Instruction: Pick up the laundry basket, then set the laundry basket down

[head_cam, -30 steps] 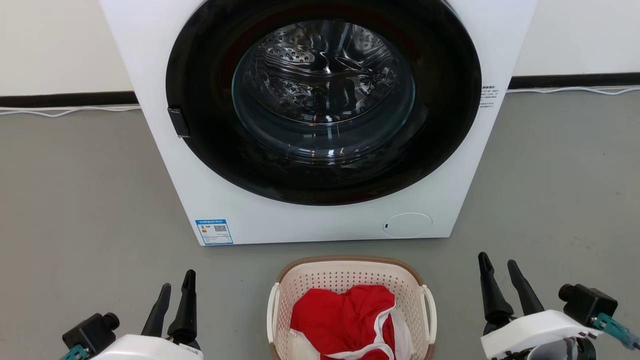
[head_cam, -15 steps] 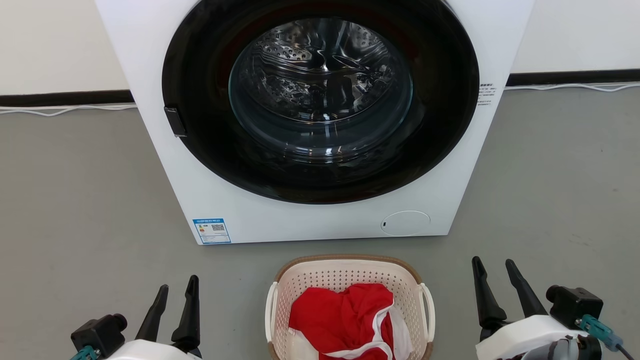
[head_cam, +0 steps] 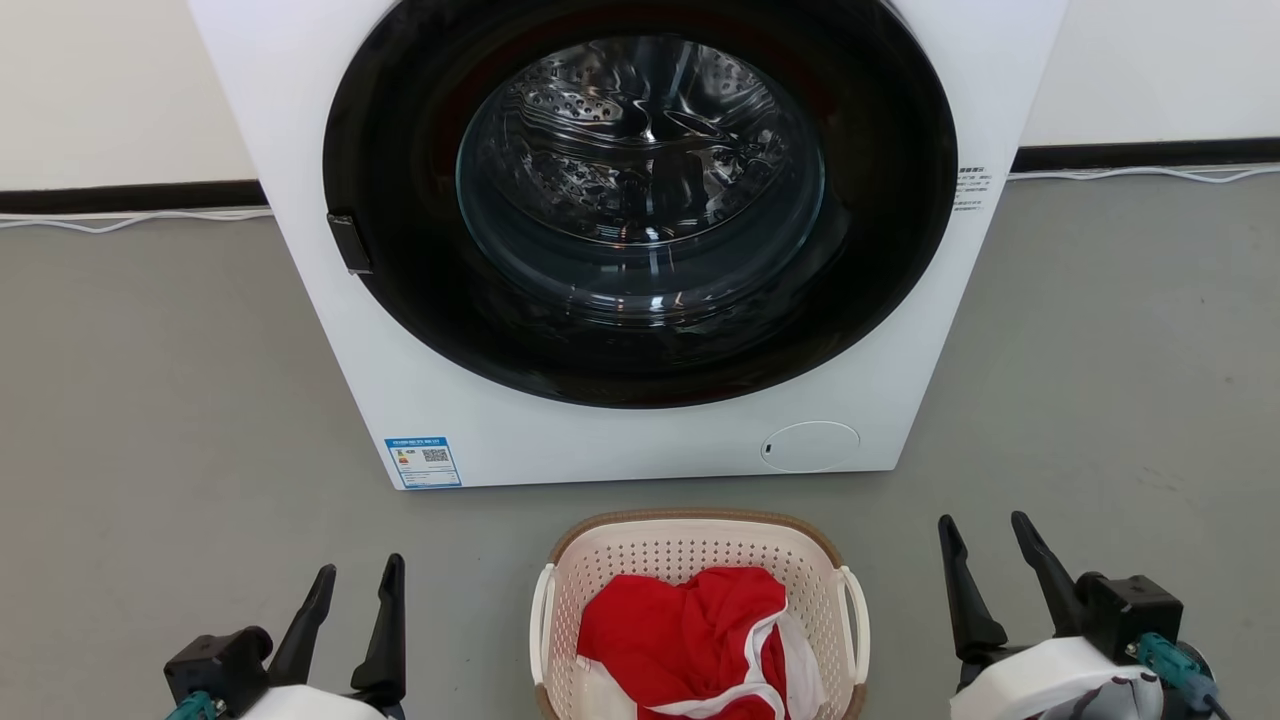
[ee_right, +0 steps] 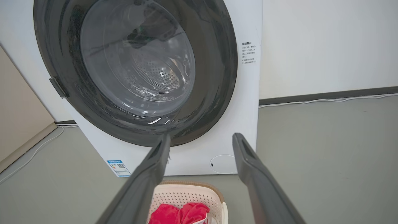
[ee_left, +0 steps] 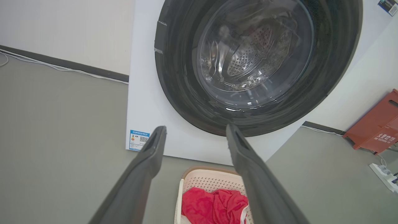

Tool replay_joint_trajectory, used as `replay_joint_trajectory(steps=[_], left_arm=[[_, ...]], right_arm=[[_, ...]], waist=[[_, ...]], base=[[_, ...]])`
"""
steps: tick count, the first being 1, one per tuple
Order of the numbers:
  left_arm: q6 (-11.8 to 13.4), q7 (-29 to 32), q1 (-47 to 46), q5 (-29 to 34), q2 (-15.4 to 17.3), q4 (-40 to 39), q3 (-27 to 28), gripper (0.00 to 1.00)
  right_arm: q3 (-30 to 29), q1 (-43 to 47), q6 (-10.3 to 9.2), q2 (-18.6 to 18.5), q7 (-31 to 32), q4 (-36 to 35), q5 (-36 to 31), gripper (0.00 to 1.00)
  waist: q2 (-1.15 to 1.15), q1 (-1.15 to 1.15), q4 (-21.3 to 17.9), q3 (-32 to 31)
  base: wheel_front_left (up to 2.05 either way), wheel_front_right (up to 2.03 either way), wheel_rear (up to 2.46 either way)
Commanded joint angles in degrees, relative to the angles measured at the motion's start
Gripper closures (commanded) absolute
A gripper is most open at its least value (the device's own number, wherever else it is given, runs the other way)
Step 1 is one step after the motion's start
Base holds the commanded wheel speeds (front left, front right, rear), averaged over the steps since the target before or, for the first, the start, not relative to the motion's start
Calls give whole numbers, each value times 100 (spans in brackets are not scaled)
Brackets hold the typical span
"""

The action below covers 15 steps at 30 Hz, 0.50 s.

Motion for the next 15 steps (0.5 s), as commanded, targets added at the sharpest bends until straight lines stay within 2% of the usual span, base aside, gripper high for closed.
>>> replay_joint_trajectory(steps=[1, 15], left_arm=[[-27, -102, -42, 230, 84, -175, 127, 0], [-32, -321, -11, 1033, 144, -180, 151, 0]], right_arm=[[92, -212, 36, -50, -149, -120, -266, 0], [70, -293, 41, -52, -368, -15, -1208, 0]], waist=[[0, 0, 5, 1], [0, 0, -10, 31]], base=[[0, 0, 0], [0, 0, 0]])
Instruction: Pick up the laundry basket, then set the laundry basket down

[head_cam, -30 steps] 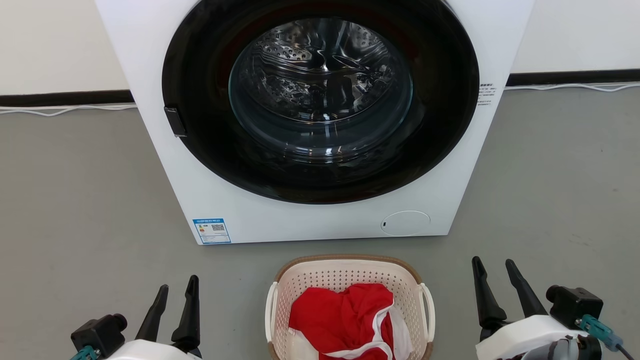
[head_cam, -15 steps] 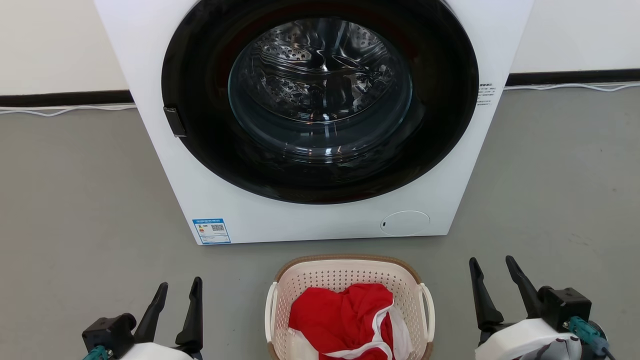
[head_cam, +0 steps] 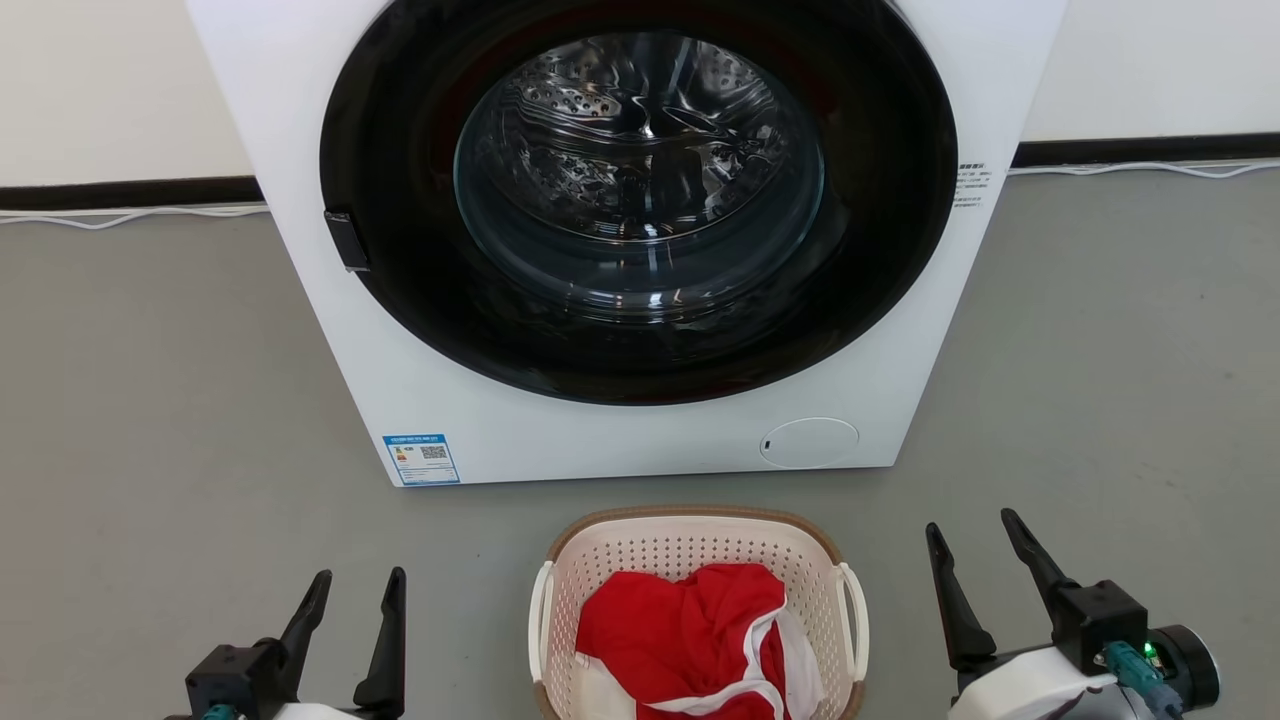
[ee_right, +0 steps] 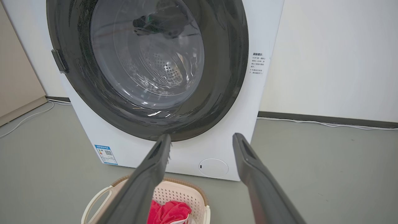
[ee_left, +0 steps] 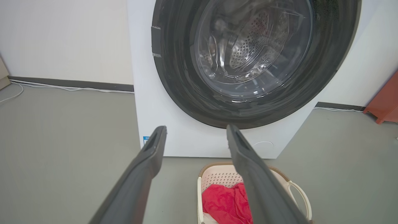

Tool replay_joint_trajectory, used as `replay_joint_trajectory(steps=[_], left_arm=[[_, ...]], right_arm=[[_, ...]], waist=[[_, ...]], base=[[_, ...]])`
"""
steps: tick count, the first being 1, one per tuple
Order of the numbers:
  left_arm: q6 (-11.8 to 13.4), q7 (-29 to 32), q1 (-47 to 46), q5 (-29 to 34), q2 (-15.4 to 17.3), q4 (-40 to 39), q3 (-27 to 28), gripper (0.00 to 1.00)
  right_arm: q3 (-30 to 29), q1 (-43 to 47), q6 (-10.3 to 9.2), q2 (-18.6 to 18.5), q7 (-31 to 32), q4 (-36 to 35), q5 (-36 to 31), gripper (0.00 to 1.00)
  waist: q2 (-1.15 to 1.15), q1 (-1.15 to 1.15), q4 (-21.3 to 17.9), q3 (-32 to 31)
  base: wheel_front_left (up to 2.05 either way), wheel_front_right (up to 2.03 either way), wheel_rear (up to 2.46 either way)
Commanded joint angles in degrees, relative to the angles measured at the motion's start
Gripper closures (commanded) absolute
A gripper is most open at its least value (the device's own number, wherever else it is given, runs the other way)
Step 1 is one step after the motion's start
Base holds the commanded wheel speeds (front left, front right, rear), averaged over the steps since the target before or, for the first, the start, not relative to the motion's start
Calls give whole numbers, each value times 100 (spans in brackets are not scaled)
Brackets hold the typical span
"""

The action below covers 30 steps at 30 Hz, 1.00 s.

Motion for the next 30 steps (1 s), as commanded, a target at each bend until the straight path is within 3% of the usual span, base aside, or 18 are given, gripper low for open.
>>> replay_joint_trajectory(steps=[1, 30], left_arm=[[-31, -87, -120, 171, 74, -172, 152, 0], [-32, -129, -541, 80, 136, 175, -64, 0]], right_arm=[[122, -277, 37, -52, -115, -99, -203, 0], [156, -568, 37, -52, -158, 57, -236, 0]], waist=[[0, 0, -6, 7], [0, 0, -84, 521]], base=[[0, 0, 0], [0, 0, 0]])
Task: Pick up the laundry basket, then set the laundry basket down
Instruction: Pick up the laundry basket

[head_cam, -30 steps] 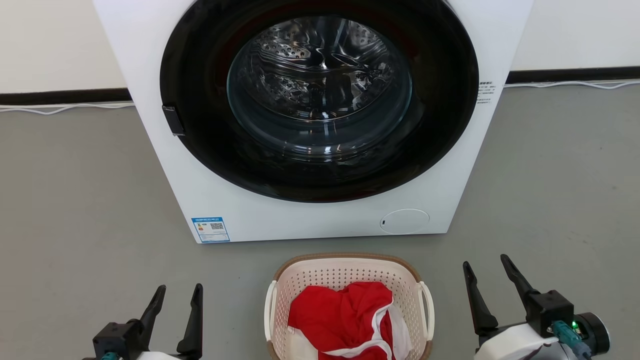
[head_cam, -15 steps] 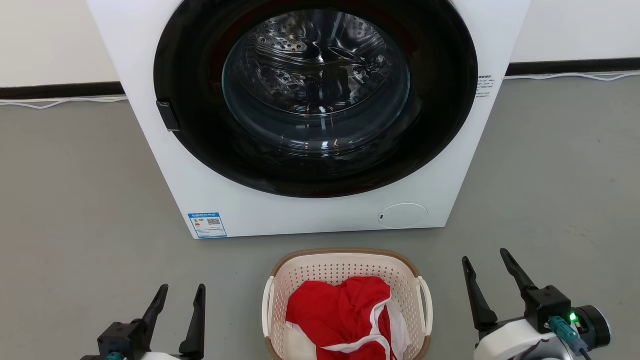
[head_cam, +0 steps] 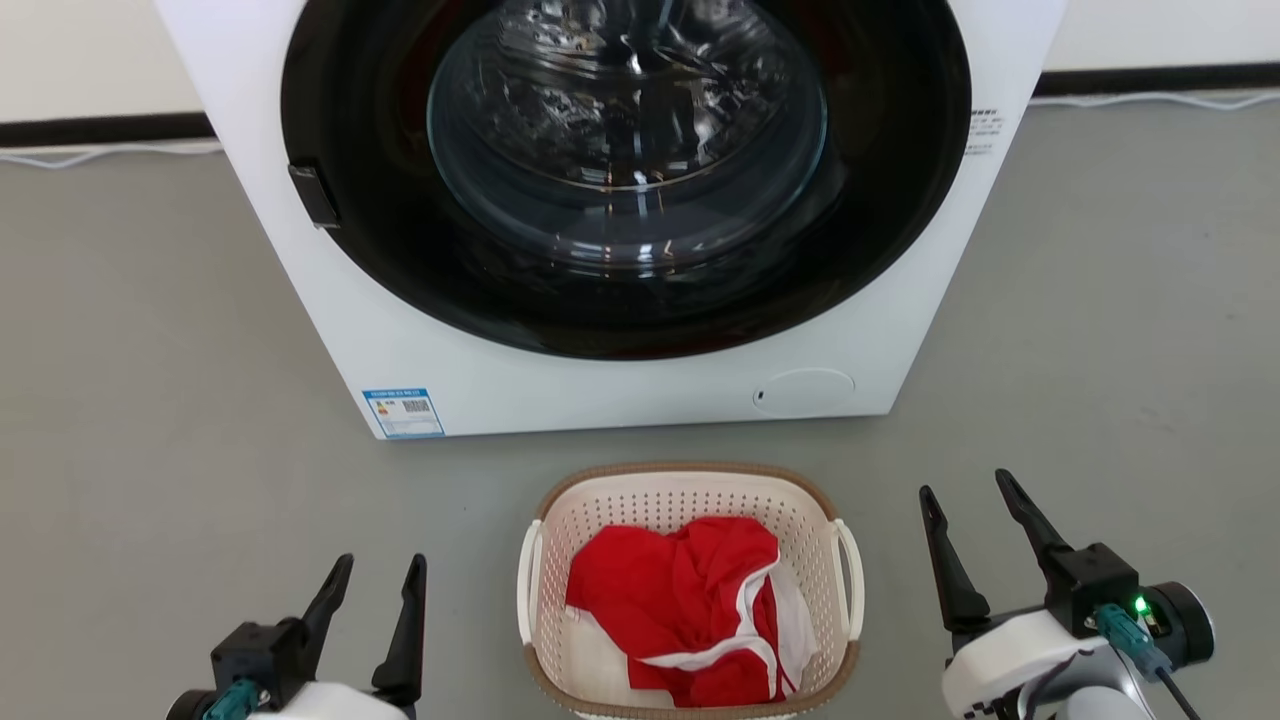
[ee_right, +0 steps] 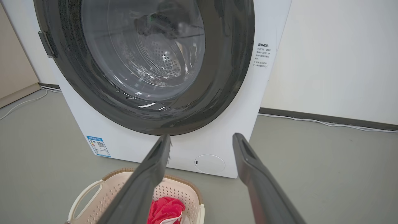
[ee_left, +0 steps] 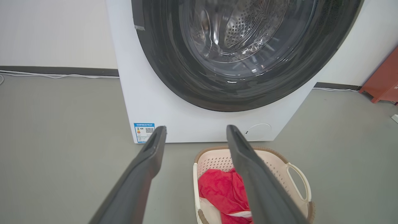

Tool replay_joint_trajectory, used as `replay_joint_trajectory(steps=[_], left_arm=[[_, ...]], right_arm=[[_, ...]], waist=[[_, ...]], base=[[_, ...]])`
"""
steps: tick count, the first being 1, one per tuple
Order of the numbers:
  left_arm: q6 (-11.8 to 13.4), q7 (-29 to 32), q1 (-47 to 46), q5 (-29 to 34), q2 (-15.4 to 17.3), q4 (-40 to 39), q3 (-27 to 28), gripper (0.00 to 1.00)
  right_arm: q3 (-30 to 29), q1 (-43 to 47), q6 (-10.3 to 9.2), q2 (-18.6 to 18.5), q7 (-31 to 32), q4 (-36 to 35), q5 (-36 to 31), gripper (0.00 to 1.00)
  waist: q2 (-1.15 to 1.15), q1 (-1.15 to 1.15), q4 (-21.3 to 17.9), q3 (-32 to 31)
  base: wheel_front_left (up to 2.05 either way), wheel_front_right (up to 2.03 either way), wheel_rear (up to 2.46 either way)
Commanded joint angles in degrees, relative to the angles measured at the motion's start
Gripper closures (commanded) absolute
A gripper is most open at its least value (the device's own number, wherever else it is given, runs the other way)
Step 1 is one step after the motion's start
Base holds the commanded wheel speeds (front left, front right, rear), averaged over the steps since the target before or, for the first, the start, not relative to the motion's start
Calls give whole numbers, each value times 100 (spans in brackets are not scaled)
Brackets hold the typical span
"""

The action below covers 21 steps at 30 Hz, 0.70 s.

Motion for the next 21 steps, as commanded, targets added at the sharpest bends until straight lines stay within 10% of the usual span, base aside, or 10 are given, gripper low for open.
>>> replay_joint_trajectory(steps=[1, 21], left_arm=[[-8, -61, -349, -56, 78, -71, 140, 0], [-8, -61, -1967, -642, 306, 1471, -796, 0]], right_arm=[[149, -243, 36, -34, -80, -62, 57, 0], [74, -1385, 36, -34, -80, 1275, 85, 0]], waist=[[0, 0, -15, 98], [0, 0, -101, 1693]], base=[[0, 0, 0], [0, 0, 0]])
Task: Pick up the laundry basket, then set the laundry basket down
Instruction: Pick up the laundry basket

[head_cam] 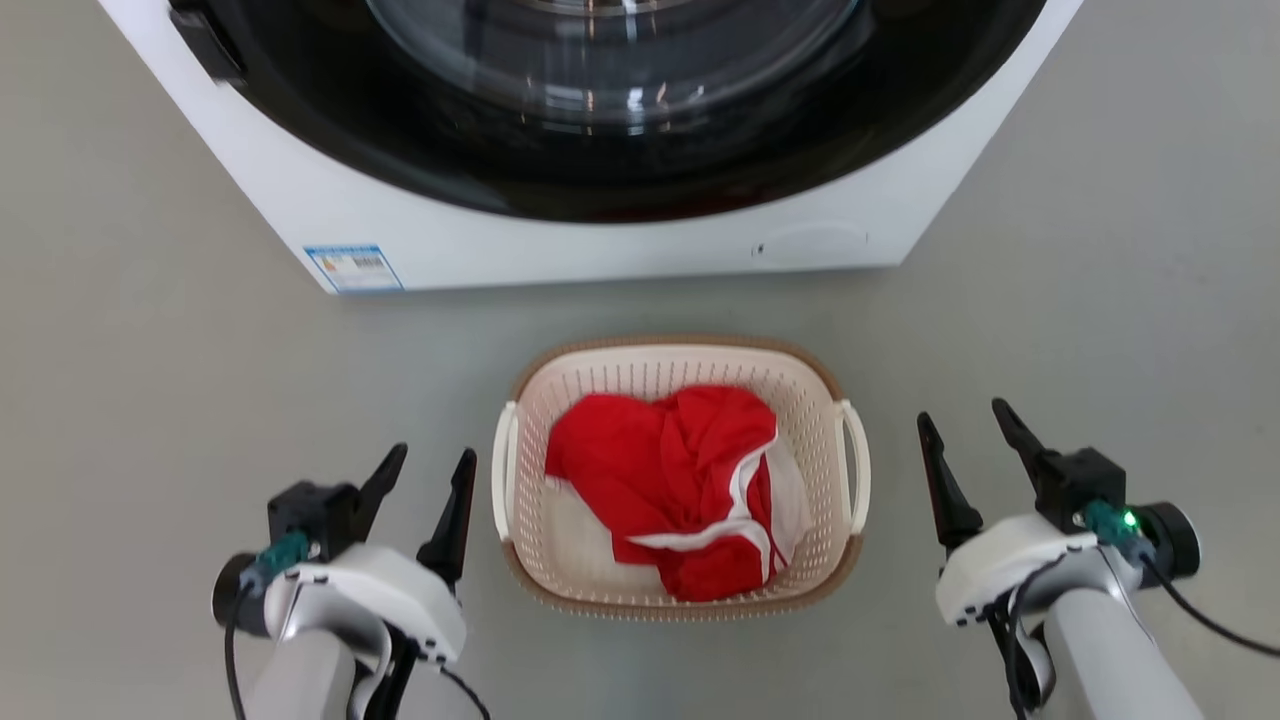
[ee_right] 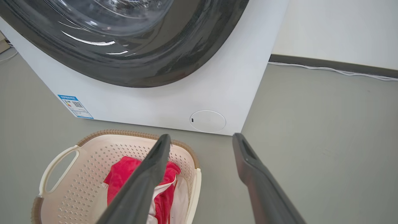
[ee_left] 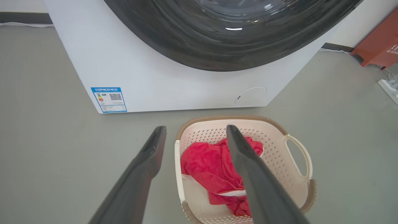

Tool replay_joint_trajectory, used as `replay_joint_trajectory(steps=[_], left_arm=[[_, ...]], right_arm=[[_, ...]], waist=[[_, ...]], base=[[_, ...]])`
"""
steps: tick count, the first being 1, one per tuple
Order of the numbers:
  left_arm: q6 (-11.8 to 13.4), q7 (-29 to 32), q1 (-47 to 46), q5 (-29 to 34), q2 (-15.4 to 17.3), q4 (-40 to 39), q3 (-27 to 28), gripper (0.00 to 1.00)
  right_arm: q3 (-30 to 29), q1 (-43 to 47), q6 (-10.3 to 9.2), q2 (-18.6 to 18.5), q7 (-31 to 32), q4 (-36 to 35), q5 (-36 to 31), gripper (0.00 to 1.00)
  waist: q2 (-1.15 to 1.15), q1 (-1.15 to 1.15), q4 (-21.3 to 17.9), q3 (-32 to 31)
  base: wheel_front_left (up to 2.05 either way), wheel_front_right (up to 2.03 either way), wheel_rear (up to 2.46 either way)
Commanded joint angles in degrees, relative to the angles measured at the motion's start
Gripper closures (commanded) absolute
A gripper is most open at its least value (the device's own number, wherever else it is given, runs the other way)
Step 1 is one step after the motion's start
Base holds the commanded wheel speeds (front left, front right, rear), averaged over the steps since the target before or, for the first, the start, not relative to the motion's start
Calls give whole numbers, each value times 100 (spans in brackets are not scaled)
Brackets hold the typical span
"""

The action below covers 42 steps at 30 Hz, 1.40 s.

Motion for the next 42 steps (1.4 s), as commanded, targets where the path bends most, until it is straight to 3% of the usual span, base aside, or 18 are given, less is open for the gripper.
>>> replay_joint_trajectory(steps=[1, 14, 25, 42], left_arm=[[-8, -43, -222, -61, 127, -36, 134, 0], [-8, -43, -1596, -354, 116, 1385, -545, 0], [-8, -43, -2402, -439, 151, 1845, -790, 0], [-8, -43, -3028, -371, -80, 2509, -1026, 0]], right_arm=[[140, -134, 35, -4, -79, -34, 10, 0], [-97, -1281, 35, -4, -79, 1242, -271, 0], [-174, -1710, 35, -4, -79, 1290, -218, 0], [-38, -1827, 35, -4, -79, 1251, -4, 0]], waist=[[0, 0, -28, 273], [0, 0, 41, 1473], [0, 0, 134, 2251], [0, 0, 214, 2772]], base=[[0, 0, 0], [0, 0, 0], [0, 0, 0], [0, 0, 0]])
